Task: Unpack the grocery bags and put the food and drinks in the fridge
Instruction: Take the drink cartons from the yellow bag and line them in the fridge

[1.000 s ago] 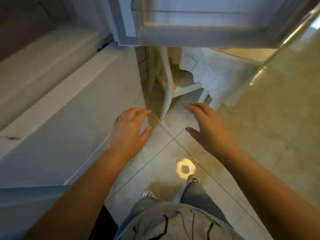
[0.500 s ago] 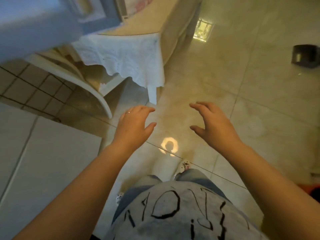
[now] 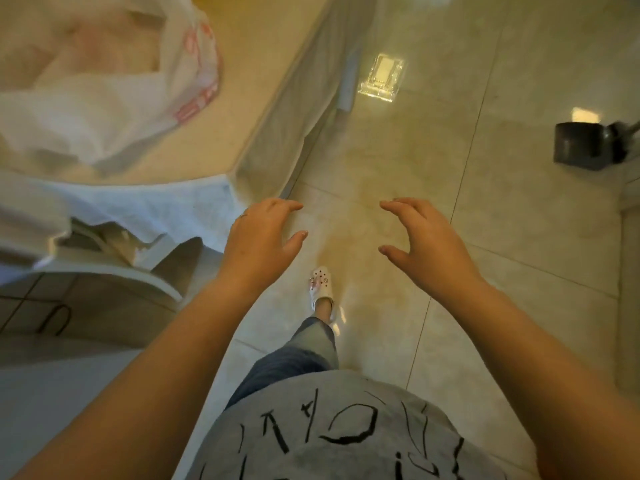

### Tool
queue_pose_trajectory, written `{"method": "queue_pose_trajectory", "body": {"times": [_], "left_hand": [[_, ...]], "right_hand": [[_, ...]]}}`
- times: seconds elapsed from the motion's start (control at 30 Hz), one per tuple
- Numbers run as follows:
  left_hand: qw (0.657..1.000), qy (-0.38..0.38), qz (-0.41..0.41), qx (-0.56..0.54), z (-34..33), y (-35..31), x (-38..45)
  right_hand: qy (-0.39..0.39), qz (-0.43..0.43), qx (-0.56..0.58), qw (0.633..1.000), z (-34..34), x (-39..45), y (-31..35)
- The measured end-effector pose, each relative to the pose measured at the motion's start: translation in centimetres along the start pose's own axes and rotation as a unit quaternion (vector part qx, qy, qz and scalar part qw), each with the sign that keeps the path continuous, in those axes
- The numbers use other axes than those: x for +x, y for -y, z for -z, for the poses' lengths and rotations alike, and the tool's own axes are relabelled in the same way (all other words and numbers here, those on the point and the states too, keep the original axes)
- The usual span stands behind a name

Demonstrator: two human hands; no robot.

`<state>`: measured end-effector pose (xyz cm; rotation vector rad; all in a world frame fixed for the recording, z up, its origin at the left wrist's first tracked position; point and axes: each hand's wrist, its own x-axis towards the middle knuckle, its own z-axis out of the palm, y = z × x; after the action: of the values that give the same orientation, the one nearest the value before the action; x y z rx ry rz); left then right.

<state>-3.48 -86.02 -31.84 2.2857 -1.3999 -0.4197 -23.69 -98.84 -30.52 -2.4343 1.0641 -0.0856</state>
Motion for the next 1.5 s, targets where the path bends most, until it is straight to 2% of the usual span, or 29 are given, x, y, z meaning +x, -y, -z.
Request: {"method": "queue_pose_trajectory", "body": {"times": [0.13, 0.27, 0.47, 0.7, 0.83, 0.93, 1.03, 1.17, 1.27, 1.5], "left_hand": [[1.000, -0.007, -0.013, -0.017, 0.6, 0.2, 9.9], [0.998, -0.045, -0.036, -0.007, 2.9, 0.4, 20.3], [0.996, -0.081, -0.037, 0.012, 4.8, 1.8, 30.6], [0.990, -0.099, 0.100, 0.018, 4.5, 3.9, 40.8], [0.973, -0.124, 0.192, 0.011, 5.4, 3.8, 47.0], [0.954, -0.171, 0.246, 0.009, 6.5, 3.3, 50.7], [0.938, -0.188, 0.289, 0.017, 7.8, 3.2, 53.0], [0.917, -0.220, 0.332, 0.024, 9.4, 4.7, 55.4], [0.908, -0.250, 0.335, 0.022, 10.5, 6.6, 57.5], [0.905, -0.280, 0.321, -0.011, 13.5, 10.3, 63.6]], "right_hand": [[-0.011, 0.010, -0.009, 1.000, 3.0, 9.2, -0.8], [-0.014, 0.018, -0.017, 1.000, 6.9, 18.6, -1.2], [-0.035, 0.067, -0.004, 0.997, 10.3, 30.6, -1.3], [0.023, 0.175, 0.028, 0.984, 11.2, 46.8, -2.8], [0.081, 0.235, 0.025, 0.968, 13.1, 56.2, -3.4], [0.125, 0.288, 0.019, 0.949, 14.6, 62.6, -2.7], [0.140, 0.326, 0.024, 0.935, 15.2, 68.1, -0.7], [0.133, 0.387, 0.031, 0.912, 14.3, 74.0, 2.8], [0.138, 0.418, 0.039, 0.897, 13.6, 77.6, 5.3], [0.141, 0.414, 0.026, 0.899, 13.4, 84.5, 9.0]]}}
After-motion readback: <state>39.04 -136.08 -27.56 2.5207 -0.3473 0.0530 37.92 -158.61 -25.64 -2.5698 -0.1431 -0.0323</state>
